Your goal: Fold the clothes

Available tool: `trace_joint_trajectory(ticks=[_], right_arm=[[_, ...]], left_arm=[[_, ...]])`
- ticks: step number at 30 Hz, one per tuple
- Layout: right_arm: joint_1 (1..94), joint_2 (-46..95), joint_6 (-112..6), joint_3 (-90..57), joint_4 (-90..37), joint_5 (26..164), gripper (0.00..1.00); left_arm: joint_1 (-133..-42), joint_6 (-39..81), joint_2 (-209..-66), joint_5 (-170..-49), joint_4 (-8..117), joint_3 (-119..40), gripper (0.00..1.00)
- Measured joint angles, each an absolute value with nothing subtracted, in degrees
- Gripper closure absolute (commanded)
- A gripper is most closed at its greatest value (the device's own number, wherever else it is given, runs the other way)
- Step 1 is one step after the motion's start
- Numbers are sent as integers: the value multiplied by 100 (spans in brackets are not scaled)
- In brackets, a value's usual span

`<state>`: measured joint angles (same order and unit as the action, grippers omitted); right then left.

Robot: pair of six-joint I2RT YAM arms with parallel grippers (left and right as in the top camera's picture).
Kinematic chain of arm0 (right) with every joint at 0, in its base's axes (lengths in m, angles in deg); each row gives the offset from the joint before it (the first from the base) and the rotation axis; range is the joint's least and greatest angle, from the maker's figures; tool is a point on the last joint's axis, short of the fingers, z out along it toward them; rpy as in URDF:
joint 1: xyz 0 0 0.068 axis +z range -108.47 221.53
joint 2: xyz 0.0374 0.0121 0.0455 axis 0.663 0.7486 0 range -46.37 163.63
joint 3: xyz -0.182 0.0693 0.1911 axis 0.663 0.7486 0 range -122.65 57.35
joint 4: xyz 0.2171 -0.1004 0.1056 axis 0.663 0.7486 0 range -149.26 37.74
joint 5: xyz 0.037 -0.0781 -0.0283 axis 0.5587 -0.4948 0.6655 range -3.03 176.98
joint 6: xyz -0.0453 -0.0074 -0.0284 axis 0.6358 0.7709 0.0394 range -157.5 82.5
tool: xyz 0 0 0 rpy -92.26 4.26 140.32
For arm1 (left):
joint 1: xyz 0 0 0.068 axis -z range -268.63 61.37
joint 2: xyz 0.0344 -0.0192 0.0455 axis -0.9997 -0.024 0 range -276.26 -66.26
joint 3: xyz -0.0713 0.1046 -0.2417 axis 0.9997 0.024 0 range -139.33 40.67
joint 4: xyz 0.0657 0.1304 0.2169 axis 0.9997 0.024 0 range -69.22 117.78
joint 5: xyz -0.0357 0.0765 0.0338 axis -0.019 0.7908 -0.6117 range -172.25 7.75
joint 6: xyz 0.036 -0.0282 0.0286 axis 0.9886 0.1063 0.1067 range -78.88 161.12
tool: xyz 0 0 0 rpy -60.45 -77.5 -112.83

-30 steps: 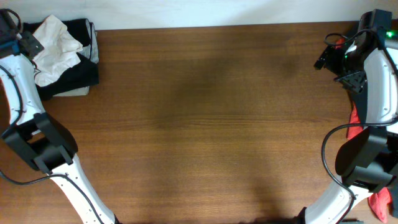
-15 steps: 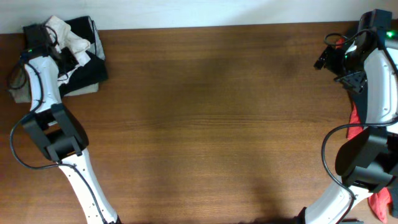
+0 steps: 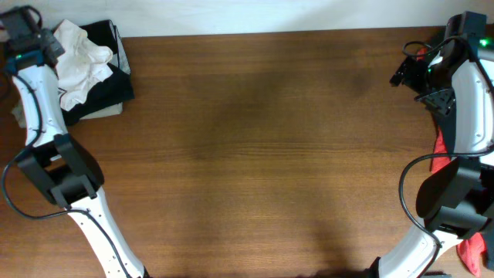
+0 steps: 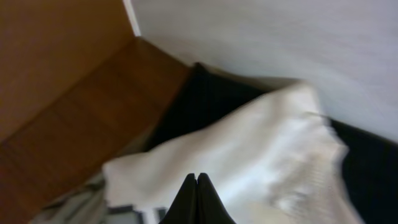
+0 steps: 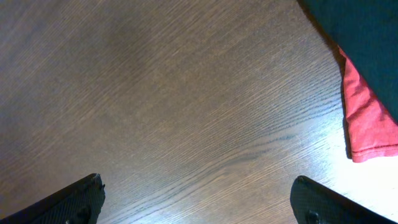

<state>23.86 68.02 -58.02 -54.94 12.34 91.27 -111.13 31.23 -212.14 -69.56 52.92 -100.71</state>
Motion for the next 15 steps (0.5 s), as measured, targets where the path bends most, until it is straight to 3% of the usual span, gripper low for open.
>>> trace_joint_trajectory(ticks=[12, 13, 15], right_arm=[[2386, 6802, -5799, -5494, 1231, 9129, 1], [2386, 6802, -5797, -5494, 1229, 9129, 1], [2386, 6802, -5799, -5494, 1227, 9127, 1]], left_arm=[[-11576, 3123, -22130, -6827, 5572, -10058, 98], [-11576, 3125, -22100, -6838, 5642, -10064, 96], [-11578, 3127, -21848, -7146, 5968, -10064, 76]])
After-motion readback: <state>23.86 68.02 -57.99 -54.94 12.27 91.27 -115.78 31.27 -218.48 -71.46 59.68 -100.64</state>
